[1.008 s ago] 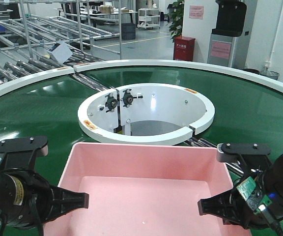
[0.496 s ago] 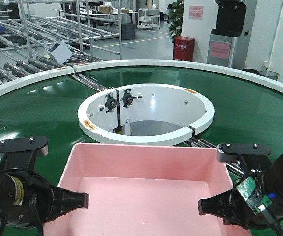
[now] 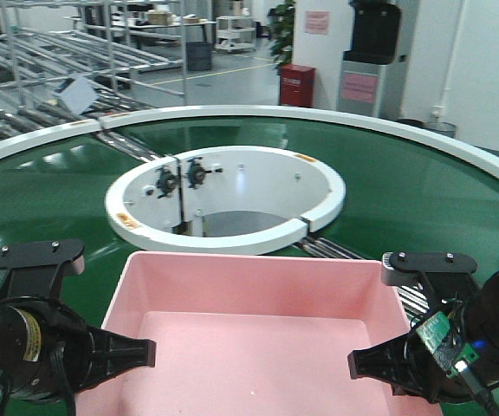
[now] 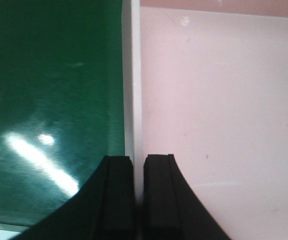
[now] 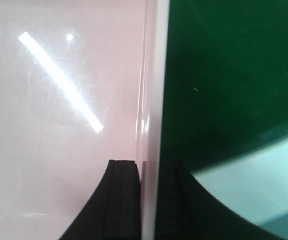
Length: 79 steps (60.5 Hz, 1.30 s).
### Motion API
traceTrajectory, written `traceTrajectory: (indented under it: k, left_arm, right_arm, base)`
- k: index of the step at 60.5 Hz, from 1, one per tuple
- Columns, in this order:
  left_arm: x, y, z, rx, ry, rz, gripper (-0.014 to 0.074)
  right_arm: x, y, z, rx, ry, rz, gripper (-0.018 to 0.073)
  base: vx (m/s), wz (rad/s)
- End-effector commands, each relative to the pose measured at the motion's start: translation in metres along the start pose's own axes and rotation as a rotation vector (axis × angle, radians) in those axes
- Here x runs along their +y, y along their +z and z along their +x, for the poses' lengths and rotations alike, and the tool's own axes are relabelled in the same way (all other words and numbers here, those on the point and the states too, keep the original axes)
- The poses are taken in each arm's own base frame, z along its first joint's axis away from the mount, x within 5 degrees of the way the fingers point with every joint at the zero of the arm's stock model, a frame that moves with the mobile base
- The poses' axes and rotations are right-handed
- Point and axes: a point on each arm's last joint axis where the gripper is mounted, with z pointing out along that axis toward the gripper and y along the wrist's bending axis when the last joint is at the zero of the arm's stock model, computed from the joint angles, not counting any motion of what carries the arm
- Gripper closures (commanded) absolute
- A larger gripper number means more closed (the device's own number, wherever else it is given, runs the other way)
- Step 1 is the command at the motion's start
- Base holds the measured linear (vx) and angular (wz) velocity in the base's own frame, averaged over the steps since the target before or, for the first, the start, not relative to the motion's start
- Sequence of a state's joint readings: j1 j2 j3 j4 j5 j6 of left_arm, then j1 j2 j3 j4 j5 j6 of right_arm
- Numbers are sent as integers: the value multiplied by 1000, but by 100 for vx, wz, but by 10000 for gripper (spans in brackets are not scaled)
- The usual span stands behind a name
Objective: Grab pink bin and stack on right shelf
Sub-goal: 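Hold the bin with both grippers while turning toward the shelf cart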
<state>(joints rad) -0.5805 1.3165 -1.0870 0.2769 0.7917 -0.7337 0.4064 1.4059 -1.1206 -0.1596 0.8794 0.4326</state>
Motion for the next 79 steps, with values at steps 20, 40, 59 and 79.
traceTrajectory:
  k: [20,40,59,79]
  left_arm:
    - [2,-21,-13,-115,29,13,453]
    - [2,-21,-13,-114,29,12,453]
    - [2,-21,-13,-114,29,12,453]
    - [2,-21,-13,-114,29,12,453]
  right_arm:
    - [-9,-17,-9,-89,-61,58,561]
    - [-9,-17,-9,-88,-60,58,561]
    - [-10,-17,-7,-66,-59,69,561]
    - [-10,-17,-6,-58,-59,72,561]
  base:
    - [-16,-52]
    - [-24,-54]
    - [-16,-48]
    - [-5,-47]
